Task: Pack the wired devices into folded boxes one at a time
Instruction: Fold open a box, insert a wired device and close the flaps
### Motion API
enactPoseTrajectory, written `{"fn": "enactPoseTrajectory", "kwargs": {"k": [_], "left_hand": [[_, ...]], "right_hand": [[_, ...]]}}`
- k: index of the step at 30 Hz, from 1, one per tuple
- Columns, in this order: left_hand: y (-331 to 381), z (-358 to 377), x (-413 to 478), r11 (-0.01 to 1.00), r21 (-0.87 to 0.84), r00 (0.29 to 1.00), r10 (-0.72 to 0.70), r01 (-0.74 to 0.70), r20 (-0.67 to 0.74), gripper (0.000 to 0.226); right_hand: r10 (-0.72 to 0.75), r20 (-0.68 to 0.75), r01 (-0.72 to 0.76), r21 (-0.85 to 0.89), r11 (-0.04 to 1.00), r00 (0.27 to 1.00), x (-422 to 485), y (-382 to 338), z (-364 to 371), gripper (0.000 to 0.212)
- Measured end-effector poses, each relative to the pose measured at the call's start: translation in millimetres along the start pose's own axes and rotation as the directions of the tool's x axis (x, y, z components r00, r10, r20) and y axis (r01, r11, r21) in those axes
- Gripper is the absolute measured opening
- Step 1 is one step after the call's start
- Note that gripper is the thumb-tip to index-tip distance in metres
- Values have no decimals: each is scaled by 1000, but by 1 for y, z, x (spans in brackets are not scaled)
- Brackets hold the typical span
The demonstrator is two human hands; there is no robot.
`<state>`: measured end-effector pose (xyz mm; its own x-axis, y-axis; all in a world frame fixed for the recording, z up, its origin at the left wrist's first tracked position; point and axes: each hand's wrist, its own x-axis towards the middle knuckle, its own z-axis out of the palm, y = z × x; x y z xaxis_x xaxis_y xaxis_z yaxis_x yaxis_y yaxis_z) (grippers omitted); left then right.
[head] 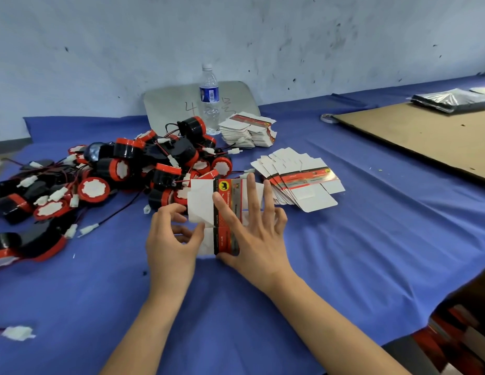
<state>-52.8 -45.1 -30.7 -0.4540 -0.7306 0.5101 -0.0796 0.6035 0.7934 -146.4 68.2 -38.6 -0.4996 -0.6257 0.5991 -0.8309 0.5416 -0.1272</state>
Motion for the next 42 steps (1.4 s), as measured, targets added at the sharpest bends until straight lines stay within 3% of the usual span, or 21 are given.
{"fn": "enactPoseTrajectory", "kwargs": {"k": [5, 10, 14, 19, 21, 24, 26, 28, 30, 33, 35, 38, 40, 42], "left_hand": [[-3, 2, 0, 995, 93, 997, 33, -40, 75, 8], [-1, 7, -3, 1000, -15, 971, -9, 13, 237, 22], [4, 4, -2, 987, -145, 946, 107, -65, 305, 26], [9, 3, -4, 947, -213, 891, 301, -239, 339, 31], [10, 6, -7, 920, -221, 873, 381, -324, 305, 31], [13, 9, -12, 888, -232, 869, 445, -396, 218, 31], [11, 11, -15, 883, -300, 909, 404, -360, 98, 49], [9, 12, -13, 893, -371, 958, 285, -256, 26, 77], [10, 12, -11, 880, -475, 988, 89, -18, 126, 96], [8, 17, -10, 817, -521, 944, -80, 247, 321, 87], [6, 15, -9, 840, -484, 926, -58, 247, 372, 84], [8, 11, -8, 844, -491, 913, 3, 216, 407, 91], [10, 11, -10, 850, -493, 916, 33, 185, 401, 101], [13, 12, -12, 841, -507, 912, 42, 188, 408, 100]], "right_hand": [[9, 9, -9, -9, 1000, 1000, 0, -2, 0, 126], [27, 27, -28, 45, 999, 999, 1, -2, -4, 112], [75, -18, -74, 25, 997, 997, 3, -2, -7, 116], [133, -176, -129, 35, 991, 975, 2, 2, -8, 110], [143, -243, -148, -4, 989, 960, 3, 3, -10, 99], [116, -391, -103, 54, 993, 913, 2, 8, -8, 57], [90, -447, -36, 128, 991, 890, 1, 12, -5, 33], [61, -476, 44, 208, 977, 877, -1, 13, -3, 31], [31, -505, 139, 297, 945, 863, -2, 11, -4, 35], [96, -419, 165, 544, 822, 903, -7, 3, -6, 30], [193, -271, 67, 724, 686, 943, -8, 2, -9, 35], [270, -41, -102, 862, 496, 962, -7, 6, -14, 55], [241, 31, -135, 893, 429, 970, -6, 8, -15, 71], [201, 60, -142, 894, 425, 978, -6, 6, -15, 85]]}}
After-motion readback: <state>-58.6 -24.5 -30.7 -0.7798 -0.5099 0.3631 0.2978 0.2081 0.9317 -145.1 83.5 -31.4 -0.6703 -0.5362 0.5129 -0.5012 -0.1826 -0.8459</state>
